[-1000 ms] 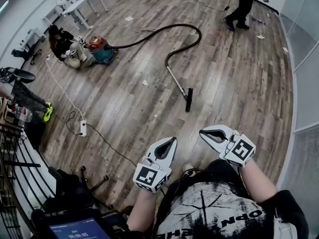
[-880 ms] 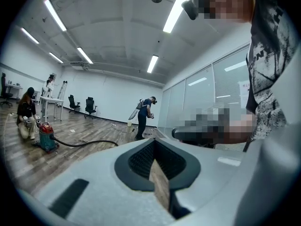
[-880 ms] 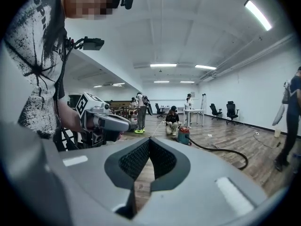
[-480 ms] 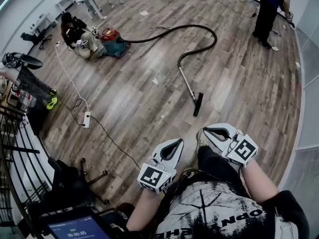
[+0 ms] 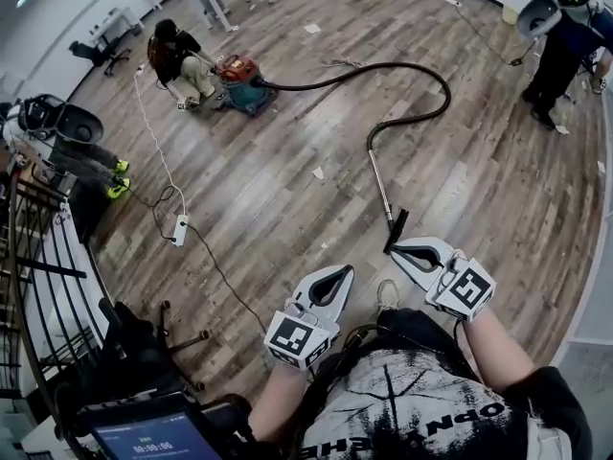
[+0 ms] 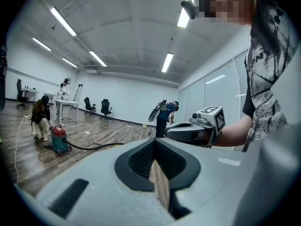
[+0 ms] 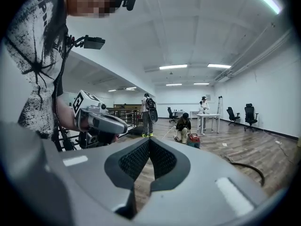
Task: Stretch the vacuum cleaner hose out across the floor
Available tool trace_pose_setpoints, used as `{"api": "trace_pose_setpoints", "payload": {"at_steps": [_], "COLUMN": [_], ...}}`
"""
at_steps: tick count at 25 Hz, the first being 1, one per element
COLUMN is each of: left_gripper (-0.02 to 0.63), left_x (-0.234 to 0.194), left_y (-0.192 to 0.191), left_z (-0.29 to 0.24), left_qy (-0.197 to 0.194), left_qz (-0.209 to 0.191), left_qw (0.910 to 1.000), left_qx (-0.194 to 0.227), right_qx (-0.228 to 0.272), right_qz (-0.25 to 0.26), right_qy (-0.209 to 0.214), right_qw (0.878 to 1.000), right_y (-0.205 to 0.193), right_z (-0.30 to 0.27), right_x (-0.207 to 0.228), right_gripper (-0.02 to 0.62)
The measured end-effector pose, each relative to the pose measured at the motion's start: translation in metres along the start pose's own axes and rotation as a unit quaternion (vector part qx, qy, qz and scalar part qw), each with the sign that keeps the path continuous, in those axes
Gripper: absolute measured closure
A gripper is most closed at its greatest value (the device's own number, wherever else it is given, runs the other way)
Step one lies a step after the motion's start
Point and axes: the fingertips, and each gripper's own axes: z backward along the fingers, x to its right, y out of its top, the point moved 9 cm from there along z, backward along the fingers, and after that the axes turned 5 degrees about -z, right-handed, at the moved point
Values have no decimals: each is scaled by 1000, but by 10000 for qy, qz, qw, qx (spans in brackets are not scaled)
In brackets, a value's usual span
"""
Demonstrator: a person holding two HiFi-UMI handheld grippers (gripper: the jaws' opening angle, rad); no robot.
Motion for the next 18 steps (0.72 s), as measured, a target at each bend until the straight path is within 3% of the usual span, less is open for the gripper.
{"api": "trace_pose_setpoints", "payload": {"at_steps": [2, 8, 18], "left_gripper": [606, 606, 606], "left_x": [-6, -30, -72], "left_y": [15, 35, 38], "left_z": [-21, -84, -124], "left_qy": [45, 188, 468], "left_qz": [-7, -167, -71], "left_qw": [10000, 9995, 9984], "left_qx": [12, -178, -298], "right_qx": [154, 238, 60], "right_qz": [42, -521, -670], "right_qy": [15, -60, 467], "right_qw": [9999, 9983, 9966], "right_y": [10, 9, -4], "right_z": [5, 11, -34], "right_x": [31, 113, 160], "right_gripper": [589, 589, 589]}}
